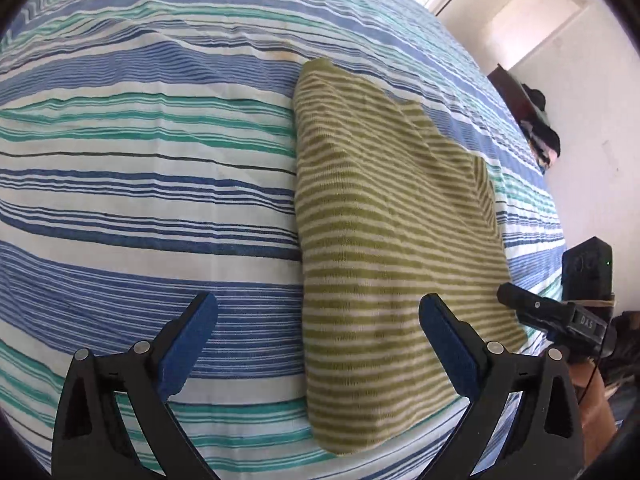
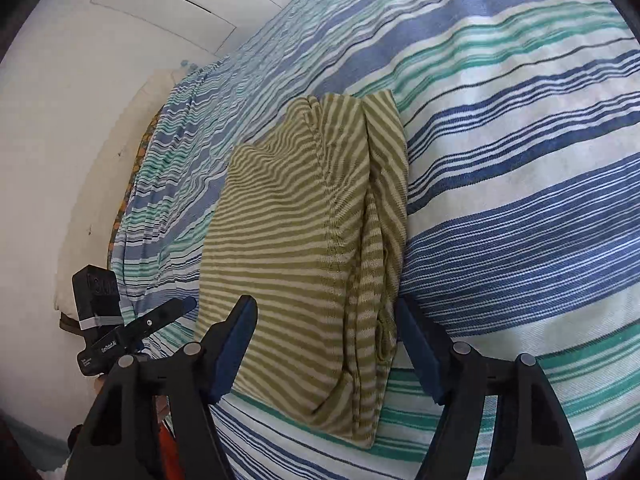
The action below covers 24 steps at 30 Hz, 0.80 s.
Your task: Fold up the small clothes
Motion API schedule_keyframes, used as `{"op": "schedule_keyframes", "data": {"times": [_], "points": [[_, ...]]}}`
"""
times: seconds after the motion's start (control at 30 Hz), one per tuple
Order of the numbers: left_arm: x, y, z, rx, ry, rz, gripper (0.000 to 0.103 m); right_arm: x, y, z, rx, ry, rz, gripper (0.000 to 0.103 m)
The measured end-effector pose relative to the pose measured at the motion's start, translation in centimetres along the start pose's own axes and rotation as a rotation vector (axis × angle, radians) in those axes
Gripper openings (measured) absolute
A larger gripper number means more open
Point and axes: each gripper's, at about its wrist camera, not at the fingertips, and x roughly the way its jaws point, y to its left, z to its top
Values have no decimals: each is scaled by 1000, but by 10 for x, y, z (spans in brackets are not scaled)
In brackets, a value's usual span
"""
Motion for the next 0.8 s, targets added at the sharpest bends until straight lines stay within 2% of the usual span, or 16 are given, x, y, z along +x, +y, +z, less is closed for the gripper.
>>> {"op": "schedule_keyframes", "data": {"times": [0.03,0.07,0.1,0.13,0.17,0.27,0.37,0.5,0.57,0.63,0.73,0.77,0.8], "points": [[8,-3,1,-14,37,-3,93,11,-4,2,24,23,0,68],[13,-6,0,-18,65,-11,69,16,-4,4,29,24,1,60],[15,-11,2,-12,96,-37,28,19,-3,5,32,32,6,35],[15,-15,5,-16,130,-48,20,20,-2,6,46,45,21,25],[10,-21,12,-14,132,-37,18,19,1,9,60,46,35,25],[-21,-44,41,11,81,-49,17,3,29,32,-6,15,48,23],[-74,-70,75,40,-31,-67,17,-23,71,65,-84,-48,55,23],[-145,-93,94,80,-153,-147,17,-80,124,97,-192,-153,109,23],[-166,-103,89,108,-185,-181,17,-113,145,101,-269,-195,122,23],[-170,-110,76,125,-183,-204,17,-137,156,95,-332,-213,125,23],[-139,-113,36,118,-118,-181,23,-148,138,74,-336,-169,86,24],[-122,-111,16,115,-87,-141,33,-143,124,63,-325,-141,63,25],[-104,-108,-6,116,-53,-85,51,-139,104,50,-309,-112,34,29]]}}
